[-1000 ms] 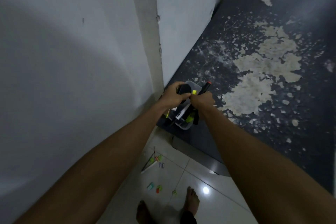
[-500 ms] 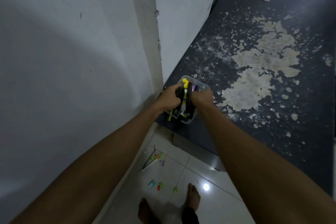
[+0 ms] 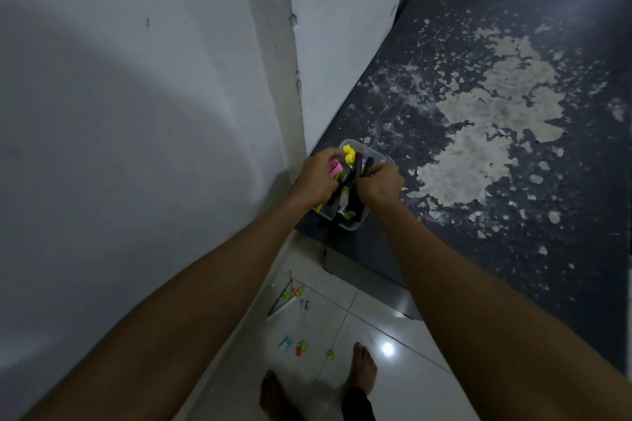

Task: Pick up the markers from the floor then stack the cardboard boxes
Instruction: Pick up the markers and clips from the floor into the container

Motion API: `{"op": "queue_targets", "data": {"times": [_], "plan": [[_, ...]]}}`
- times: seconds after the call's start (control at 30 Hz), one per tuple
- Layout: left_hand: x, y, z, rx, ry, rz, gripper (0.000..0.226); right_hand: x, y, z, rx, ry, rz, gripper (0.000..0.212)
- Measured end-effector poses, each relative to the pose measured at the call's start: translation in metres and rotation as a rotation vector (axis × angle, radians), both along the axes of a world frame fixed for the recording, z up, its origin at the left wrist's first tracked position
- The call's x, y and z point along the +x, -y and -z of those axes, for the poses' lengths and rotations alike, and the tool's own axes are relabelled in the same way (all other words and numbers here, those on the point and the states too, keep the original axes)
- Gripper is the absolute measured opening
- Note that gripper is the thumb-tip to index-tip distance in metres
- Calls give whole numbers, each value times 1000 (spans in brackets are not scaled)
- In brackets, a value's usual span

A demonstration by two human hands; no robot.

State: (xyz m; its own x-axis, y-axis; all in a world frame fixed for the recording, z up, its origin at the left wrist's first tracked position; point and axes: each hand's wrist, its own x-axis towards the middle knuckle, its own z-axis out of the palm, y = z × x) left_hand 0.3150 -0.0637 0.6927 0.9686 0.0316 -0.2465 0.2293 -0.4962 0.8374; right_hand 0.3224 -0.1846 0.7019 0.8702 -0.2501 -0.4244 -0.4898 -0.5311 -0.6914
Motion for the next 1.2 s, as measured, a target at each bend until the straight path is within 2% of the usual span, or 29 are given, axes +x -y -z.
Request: {"op": "queue_targets", "data": {"times": [0.13, 0.27, 0.5, 0.7, 0.83, 1.2], "plan": [[-4, 0, 0, 80, 65, -48, 44, -2, 0, 5, -136, 54, -133, 11], [-6, -3, 1, 167, 80, -36, 41, -1, 0, 10, -264, 98, -246, 25], [-14, -8, -3, 134, 138, -137, 24, -11, -5, 16, -329, 225, -273, 32], [-43, -22, -3, 144, 112, -260, 25, -25, -21, 8, -295, 369, -356, 33], [-78, -35, -1, 188, 90, -340, 27, -47, -37, 5, -218, 464, -453, 27], [-203, -71, 34, 184, -35, -533, 31, -145, -55, 17, -71, 487, -683, 22]]}}
